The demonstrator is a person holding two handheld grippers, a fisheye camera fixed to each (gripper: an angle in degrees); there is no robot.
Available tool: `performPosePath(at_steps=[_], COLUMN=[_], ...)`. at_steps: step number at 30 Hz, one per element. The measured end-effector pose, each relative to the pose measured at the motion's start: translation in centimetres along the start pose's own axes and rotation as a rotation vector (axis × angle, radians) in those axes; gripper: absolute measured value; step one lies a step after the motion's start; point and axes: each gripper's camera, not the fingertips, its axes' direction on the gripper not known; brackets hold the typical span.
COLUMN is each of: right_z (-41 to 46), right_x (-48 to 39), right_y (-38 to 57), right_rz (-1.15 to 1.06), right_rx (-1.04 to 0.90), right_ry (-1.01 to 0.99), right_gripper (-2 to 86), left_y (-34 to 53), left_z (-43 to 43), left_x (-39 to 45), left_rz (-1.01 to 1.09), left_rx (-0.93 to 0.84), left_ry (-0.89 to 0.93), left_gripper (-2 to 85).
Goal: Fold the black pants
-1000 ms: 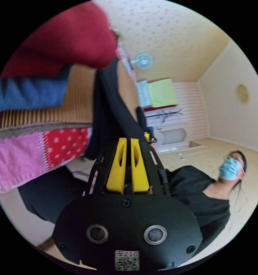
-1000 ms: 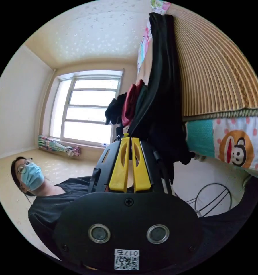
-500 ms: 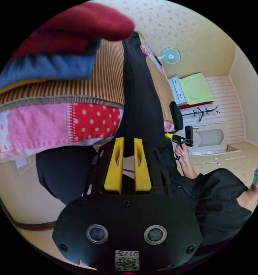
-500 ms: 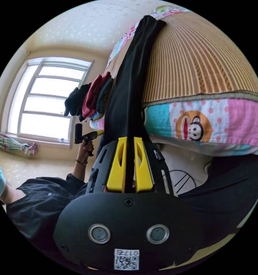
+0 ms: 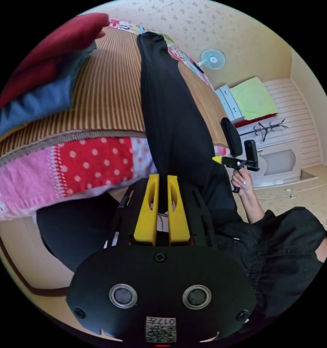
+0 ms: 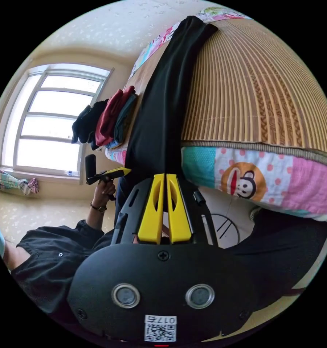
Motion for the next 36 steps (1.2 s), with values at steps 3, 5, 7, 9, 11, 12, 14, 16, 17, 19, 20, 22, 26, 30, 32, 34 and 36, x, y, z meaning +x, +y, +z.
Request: performPosePath(at_steps=[3, 5, 7, 9, 11, 12, 14, 16, 17, 19, 20, 22, 26, 30, 32, 34, 36], right_z=[-2.3, -2.5, -3.1, -4.5, -6.6, -8.0, -9.4, -10.3, -10.3, -10.0, -9.8, -9.0, -8.2, -6.9, -6.4, -5.9, -5.6], right_x=[0.5, 1.2, 1.6, 1.4, 1.2, 1.3, 1.9, 2.9, 3.2, 4.5, 4.8, 5.5, 5.2, 5.2, 5.4, 5.6, 5.7], right_y=[1.8, 2.6, 3.2, 3.0, 2.2, 1.2, -1.1, -5.0, -6.0, -9.7, -10.6, -13.5, -16.8, -20.4, -21.6, -22.5, -22.7], right_rz=[0.015, 0.027, 0.022, -0.002, -0.023, -0.032, -0.028, -0.017, -0.013, 0.03, 0.044, 0.093, 0.1, 0.113, 0.13, 0.144, 0.152], right_rx=[-0.034, -0.115, -0.157, -0.127, -0.045, 0.012, 0.054, 0.089, 0.098, 0.11, 0.109, 0.092, 0.085, 0.042, 0.025, 0.005, -0.015], right_ry=[0.023, 0.036, 0.018, -0.005, -0.049, -0.08, -0.109, -0.129, -0.136, -0.182, -0.193, -0.199, -0.225, -0.337, -0.382, -0.4, -0.443], right_gripper=[1.7, 1.8, 2.6, 3.4, 4.7, 5.9, 8.3, 10.2, 10.7, 12.5, 13.0, 14.2, 13.7, 12.2, 10.3, 7.2, 5.7], left_y=[1.3, 2.0, 2.4, 1.9, 0.4, -1.2, -4.3, -8.1, -10.4, -13.4, -15.1, -17.2, -20.3, -22.6, -23.2, -23.6, -23.9], left_z=[2.7, 4.5, 5.5, 4.0, 1.9, 0.7, 0.1, 0.7, 1.3, 2.1, 2.7, 3.5, 4.4, 5.5, 6.2, 6.8, 7.4], left_x=[1.9, 2.6, 2.9, 3.4, 3.9, 4.2, 4.1, 3.6, 3.1, 2.4, 1.7, 0.8, -0.8, -2.8, -3.9, -4.8, -5.3], left_rz=[-0.011, -0.055, -0.1, -0.114, -0.084, -0.055, -0.029, -0.013, -0.02, -0.031, -0.044, -0.059, -0.098, -0.152, -0.194, -0.215, -0.2], left_rx=[-0.082, -0.14, -0.177, -0.079, 0.029, 0.091, 0.123, 0.101, 0.105, 0.119, 0.122, 0.136, 0.169, 0.151, 0.129, 0.091, 0.048], left_ry=[0.053, 0.07, 0.074, 0.108, 0.155, 0.174, 0.185, 0.157, 0.108, 0.056, 0.044, 0.062, 0.166, 0.307, 0.374, 0.402, 0.423], left_gripper=[4.7, 5.4, 7.1, 9.8, 10.9, 11.6, 13.3, 15.0, 15.6, 15.9, 15.8, 15.1, 13.9, 12.3, 10.0, 6.9, 5.1])
